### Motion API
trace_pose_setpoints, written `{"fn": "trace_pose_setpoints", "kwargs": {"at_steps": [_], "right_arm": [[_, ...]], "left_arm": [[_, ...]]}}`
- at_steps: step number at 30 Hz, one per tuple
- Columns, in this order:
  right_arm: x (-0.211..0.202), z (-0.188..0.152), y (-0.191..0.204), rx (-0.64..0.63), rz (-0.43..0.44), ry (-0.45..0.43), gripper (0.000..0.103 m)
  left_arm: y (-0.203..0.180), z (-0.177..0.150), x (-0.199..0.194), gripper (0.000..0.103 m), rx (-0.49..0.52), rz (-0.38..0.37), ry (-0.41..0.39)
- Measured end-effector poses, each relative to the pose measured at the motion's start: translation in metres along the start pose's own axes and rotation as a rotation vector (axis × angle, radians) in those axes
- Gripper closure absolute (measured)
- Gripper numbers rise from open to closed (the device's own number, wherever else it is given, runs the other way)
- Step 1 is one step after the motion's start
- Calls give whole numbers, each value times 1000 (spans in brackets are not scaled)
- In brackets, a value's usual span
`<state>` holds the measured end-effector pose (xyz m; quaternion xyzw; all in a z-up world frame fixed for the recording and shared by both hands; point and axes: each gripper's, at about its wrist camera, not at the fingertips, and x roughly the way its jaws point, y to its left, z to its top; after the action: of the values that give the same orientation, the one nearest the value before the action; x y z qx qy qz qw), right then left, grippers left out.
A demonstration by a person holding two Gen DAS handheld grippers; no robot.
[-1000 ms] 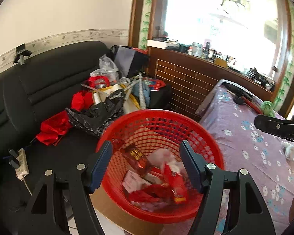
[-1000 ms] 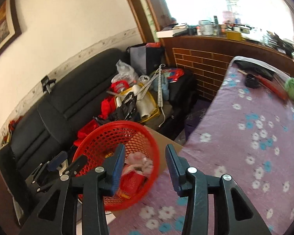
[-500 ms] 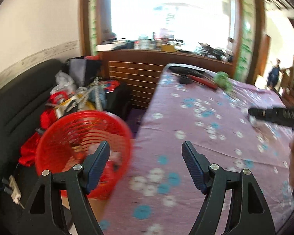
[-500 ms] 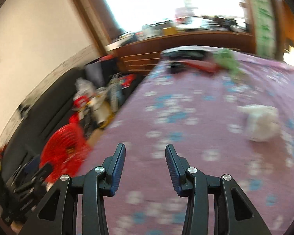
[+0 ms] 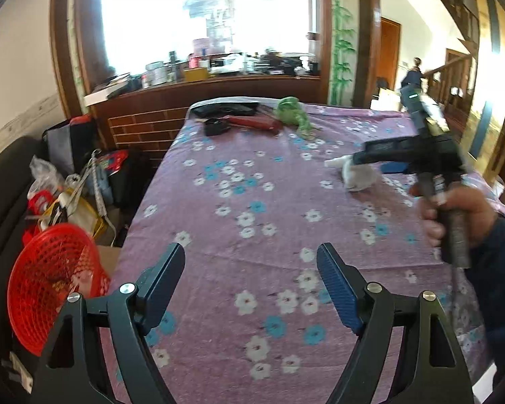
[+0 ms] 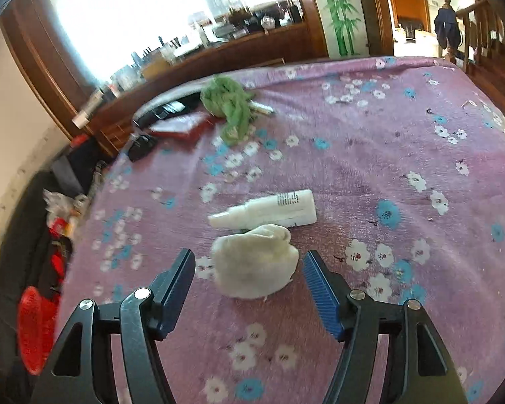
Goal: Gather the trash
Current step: 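Grasp the crumpled white cloth on the bedspread with the right gripper, then grasp the white plastic bottle with the left gripper while the right holds the cloth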
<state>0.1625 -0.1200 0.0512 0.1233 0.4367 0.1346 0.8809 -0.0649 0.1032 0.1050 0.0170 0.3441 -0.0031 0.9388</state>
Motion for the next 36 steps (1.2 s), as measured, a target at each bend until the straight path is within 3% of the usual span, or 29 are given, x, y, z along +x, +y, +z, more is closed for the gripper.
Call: {"fn": "trace_pose_setpoints", "kwargs": {"at_steps": [1,3,6,9,12,14,20,24,32,34,36], "right_arm": [[5,-1,1,-2,8,11,33],[12,-7,0,5,31,34,66],[2,-13,-5,-5,66,21,81],[-28,-15,-22,47,109,-40,82],[-59,-18,-42,67,32,-146,82],[-69,-22,-62,111,29,-194,82],[-75,-20,-116,275,73,-223,82],[-86,-17,-130,319,39,-271,82],[-83,-16,-143,382,66,-254,82],[-85,-18,-145,391,73,-257,82],[-85,-18,-146,393,70,-258,82]], "left_arm": [[-2,3,0,21,9,-9,2],[-9,10,3,19,31,-28,10],[-23,21,10,19,63,-50,19],[-38,35,23,19,83,-85,33],[-59,54,38,19,101,-130,58],[-78,69,54,19,118,-155,66],[-122,105,120,19,137,-222,131],[-141,125,170,19,127,-217,153],[-159,146,246,20,132,-249,224],[-163,143,259,30,158,-268,262],[-167,139,263,46,163,-315,282]]}}
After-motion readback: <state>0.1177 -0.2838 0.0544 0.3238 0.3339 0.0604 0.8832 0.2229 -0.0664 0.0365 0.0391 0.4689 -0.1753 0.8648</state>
